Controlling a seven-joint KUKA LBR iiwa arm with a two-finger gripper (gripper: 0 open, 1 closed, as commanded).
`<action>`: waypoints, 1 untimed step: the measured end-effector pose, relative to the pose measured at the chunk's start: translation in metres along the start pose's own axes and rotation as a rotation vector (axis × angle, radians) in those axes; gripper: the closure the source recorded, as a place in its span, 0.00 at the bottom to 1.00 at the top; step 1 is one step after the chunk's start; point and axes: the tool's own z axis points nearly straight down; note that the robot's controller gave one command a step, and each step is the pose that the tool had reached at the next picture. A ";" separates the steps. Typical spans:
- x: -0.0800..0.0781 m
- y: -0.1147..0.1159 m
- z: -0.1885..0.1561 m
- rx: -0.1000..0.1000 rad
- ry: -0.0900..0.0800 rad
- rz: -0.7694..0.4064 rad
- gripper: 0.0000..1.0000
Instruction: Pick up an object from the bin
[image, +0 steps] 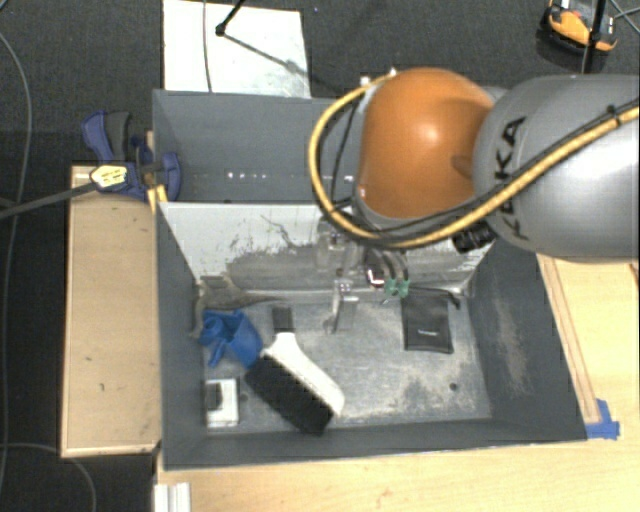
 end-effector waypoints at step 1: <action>-0.001 -0.001 -0.005 -0.002 -0.008 0.004 0.00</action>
Offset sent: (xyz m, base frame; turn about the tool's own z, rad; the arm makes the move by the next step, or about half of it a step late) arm 0.0204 0.0858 -0.1754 -0.3254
